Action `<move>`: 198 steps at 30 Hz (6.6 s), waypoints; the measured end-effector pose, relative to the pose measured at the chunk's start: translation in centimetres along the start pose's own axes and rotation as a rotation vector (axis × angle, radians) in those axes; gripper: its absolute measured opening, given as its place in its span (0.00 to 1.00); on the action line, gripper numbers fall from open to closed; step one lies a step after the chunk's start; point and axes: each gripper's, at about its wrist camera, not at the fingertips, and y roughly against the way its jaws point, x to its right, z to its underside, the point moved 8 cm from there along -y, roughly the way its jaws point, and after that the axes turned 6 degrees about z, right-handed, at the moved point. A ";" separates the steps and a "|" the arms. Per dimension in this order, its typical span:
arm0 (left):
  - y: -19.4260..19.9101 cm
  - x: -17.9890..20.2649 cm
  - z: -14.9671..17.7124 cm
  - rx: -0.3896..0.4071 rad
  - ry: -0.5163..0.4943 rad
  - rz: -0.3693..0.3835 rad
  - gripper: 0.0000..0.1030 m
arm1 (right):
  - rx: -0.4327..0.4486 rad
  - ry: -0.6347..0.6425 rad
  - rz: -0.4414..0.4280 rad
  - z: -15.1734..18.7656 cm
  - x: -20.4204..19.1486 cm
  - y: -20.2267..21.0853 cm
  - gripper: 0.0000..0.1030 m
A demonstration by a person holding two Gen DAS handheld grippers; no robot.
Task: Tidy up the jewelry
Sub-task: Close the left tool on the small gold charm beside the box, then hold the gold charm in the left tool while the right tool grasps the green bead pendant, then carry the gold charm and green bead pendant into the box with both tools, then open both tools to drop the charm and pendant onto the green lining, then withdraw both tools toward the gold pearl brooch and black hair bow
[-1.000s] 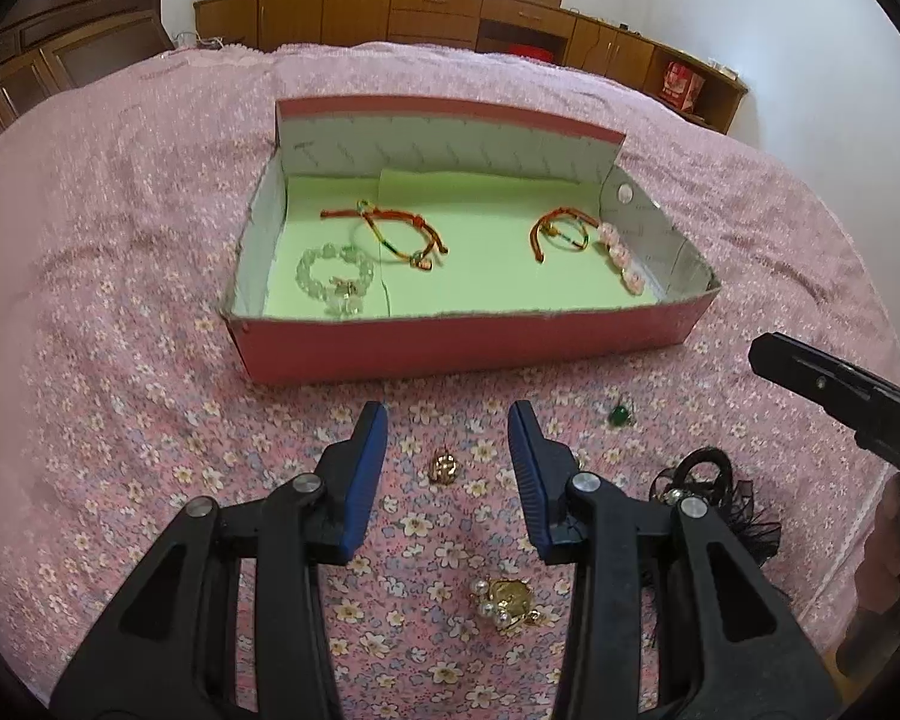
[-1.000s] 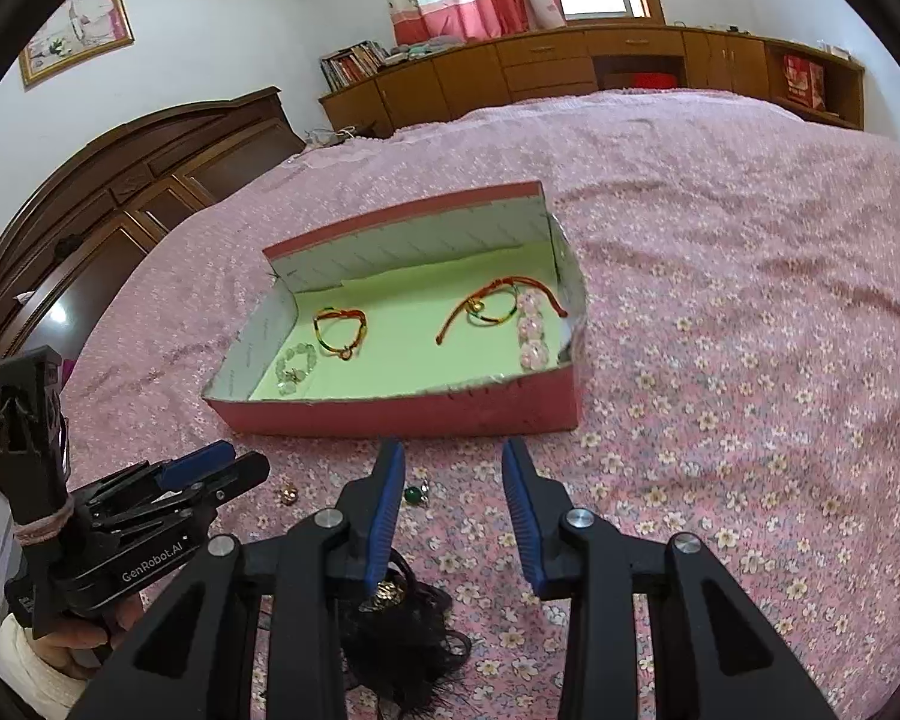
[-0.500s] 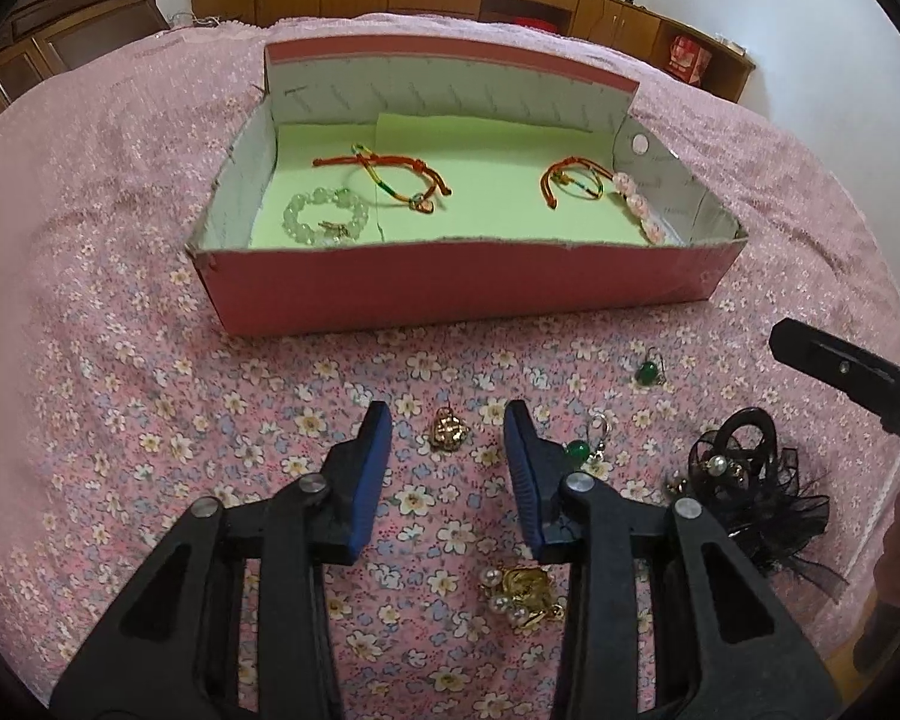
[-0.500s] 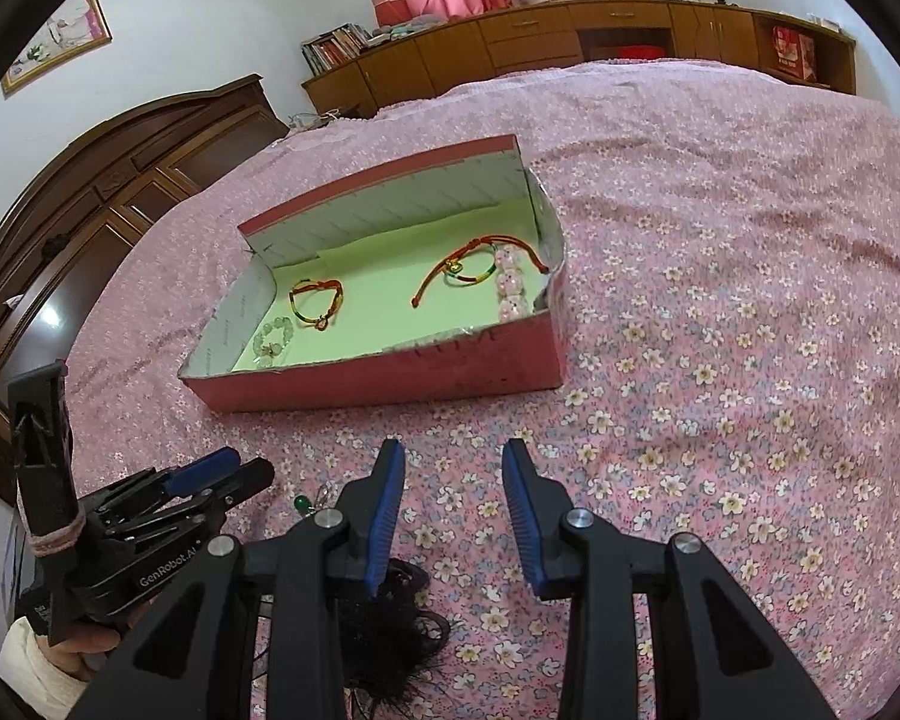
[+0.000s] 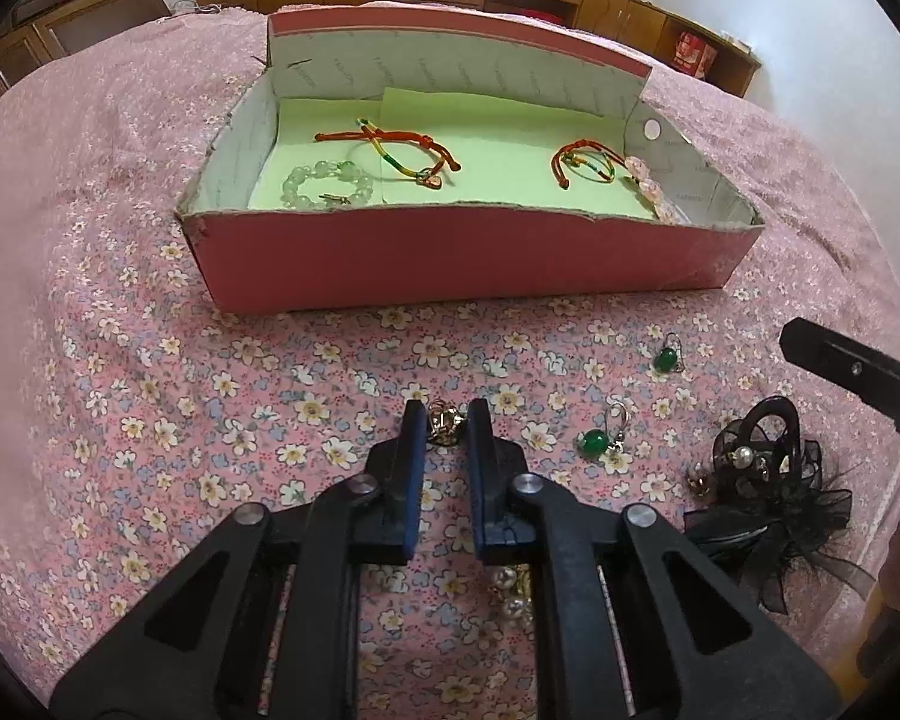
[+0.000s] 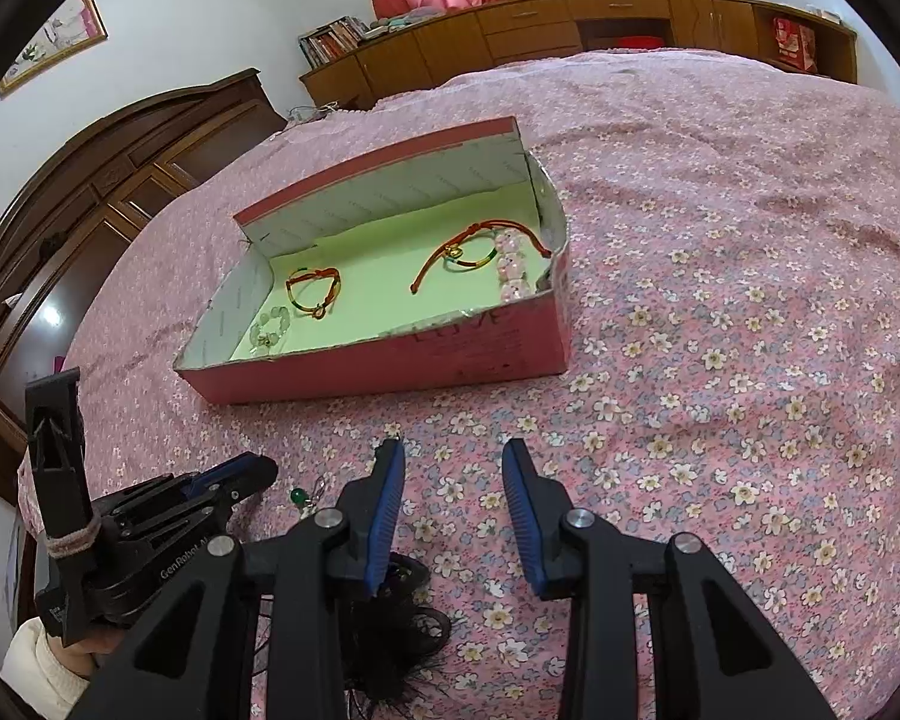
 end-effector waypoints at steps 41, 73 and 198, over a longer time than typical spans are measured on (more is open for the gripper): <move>3.9 -4.1 -0.4 0.074 0.101 -0.024 0.05 | -0.206 0.111 0.020 1.2 -4.3 -7.5 0.15; 9.3 -0.1 -3.7 0.246 0.011 -0.021 0.05 | 0.165 0.095 -0.094 -2.5 -4.9 4.1 0.14; 5.5 1.6 2.6 0.014 0.011 -0.006 0.39 | 0.013 0.080 -0.053 5.0 -3.7 2.5 0.67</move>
